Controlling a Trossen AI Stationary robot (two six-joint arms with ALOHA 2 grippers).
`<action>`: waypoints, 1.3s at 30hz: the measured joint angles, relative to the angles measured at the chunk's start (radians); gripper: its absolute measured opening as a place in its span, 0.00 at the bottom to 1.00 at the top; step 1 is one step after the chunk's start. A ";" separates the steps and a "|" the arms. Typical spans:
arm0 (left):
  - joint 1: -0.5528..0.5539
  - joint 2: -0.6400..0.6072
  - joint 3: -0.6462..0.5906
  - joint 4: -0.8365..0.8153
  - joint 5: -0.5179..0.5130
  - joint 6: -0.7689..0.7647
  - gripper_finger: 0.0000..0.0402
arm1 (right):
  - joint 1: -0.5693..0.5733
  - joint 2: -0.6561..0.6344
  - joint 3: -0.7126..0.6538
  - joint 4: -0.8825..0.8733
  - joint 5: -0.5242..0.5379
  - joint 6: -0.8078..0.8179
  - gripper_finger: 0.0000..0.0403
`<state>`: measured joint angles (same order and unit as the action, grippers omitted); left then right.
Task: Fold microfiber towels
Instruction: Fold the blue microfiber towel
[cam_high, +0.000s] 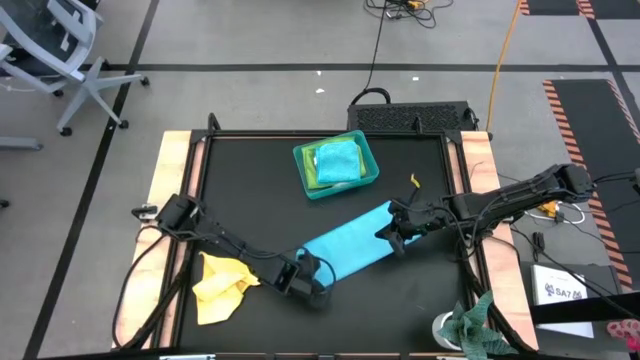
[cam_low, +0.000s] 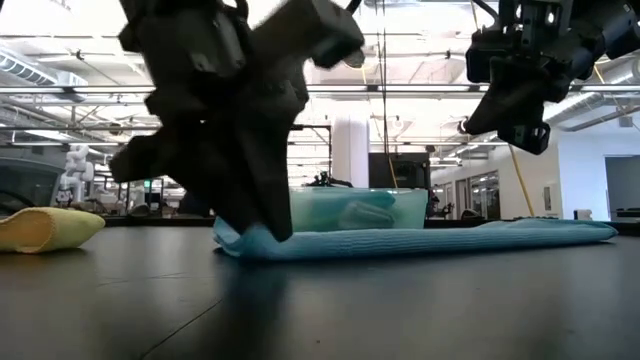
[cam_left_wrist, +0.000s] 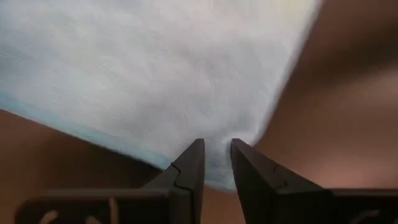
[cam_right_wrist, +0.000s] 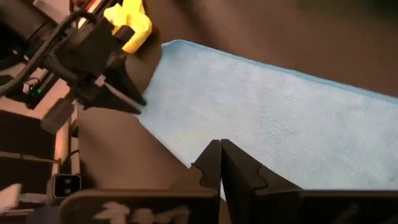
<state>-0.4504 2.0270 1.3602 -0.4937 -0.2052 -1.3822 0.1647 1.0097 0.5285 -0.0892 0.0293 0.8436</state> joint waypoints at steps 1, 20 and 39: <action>0.001 0.000 0.000 -0.007 -0.027 -0.024 0.20 | 0.002 0.002 0.000 -0.004 0.000 0.012 0.00; 0.105 0.001 0.037 0.018 -0.083 0.124 0.20 | 0.027 0.003 0.001 -0.530 0.073 0.192 0.00; 0.163 0.001 0.037 0.016 -0.083 0.182 0.20 | 0.013 -0.002 0.001 -0.433 0.121 0.135 0.00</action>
<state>-0.2874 2.0277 1.3973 -0.4774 -0.2882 -1.2004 0.1781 1.0077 0.5293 -0.5218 0.1507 0.9789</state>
